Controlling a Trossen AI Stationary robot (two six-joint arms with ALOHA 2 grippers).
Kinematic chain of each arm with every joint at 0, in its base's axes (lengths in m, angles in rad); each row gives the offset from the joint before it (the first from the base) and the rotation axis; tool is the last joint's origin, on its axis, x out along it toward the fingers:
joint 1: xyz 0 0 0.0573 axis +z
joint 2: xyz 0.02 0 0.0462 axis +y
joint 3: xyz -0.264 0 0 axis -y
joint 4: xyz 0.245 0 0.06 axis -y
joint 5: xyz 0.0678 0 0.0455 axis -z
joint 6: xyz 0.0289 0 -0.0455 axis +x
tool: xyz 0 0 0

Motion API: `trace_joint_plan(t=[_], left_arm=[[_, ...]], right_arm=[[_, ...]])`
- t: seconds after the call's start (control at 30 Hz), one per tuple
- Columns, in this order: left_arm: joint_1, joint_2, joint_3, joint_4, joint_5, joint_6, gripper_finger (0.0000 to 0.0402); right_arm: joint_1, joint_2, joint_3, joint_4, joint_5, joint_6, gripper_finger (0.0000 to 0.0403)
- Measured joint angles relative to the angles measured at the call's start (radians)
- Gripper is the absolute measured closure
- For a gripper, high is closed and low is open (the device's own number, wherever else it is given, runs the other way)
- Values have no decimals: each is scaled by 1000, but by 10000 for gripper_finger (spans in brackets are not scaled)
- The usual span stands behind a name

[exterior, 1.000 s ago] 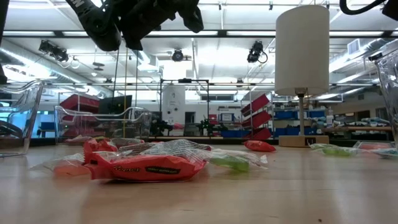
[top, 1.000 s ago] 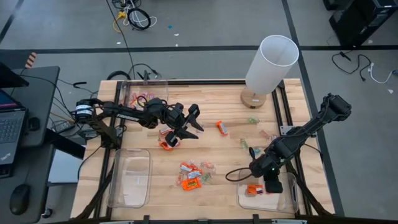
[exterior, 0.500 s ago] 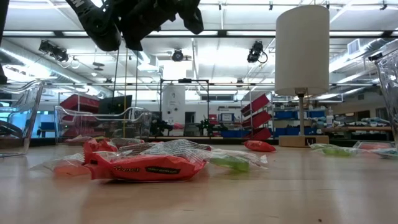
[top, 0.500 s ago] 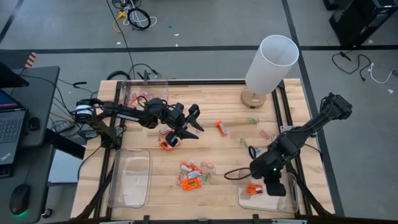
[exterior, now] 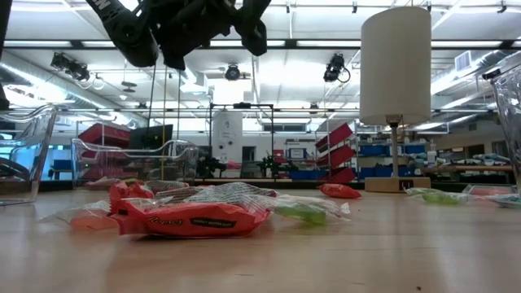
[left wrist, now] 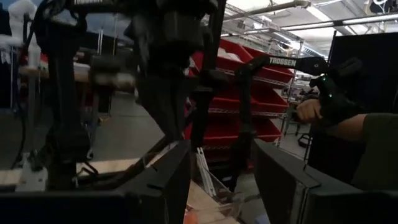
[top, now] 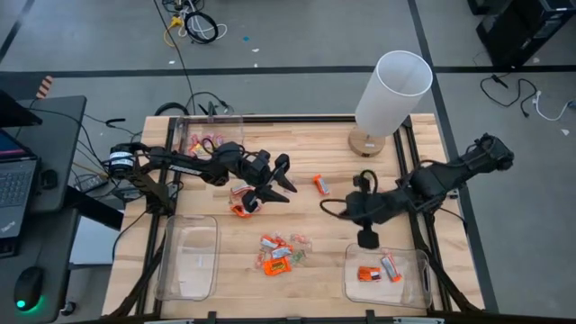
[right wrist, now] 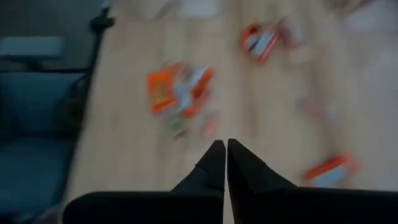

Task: Sort candy
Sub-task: Put the chocolate into the bottom right transparent bin

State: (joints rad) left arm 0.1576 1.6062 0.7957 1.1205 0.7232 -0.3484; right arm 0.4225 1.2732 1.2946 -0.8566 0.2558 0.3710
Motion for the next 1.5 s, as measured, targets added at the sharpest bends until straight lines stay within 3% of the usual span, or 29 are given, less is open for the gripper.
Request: trace_joint_plan(t=[0.13,0.2,0.4,0.77,1.07,1.5], left_arm=[[11,0,0,-20,33,-61,232],[22,0,0,-28,74,-107,232],[45,1,0,-75,198,-159,232],[70,-4,0,-77,390,-234,256],[183,-4,0,-70,462,-310,271],[370,-58,0,-67,487,-389,272]], right_arm=[[-78,0,-1,20,147,-24,400],[-129,0,-1,20,159,6,401],[-263,11,-2,22,76,105,389],[-384,122,-3,-28,22,168,349],[-453,268,-3,-51,-57,177,325],[-484,394,-3,-45,-70,158,291]])
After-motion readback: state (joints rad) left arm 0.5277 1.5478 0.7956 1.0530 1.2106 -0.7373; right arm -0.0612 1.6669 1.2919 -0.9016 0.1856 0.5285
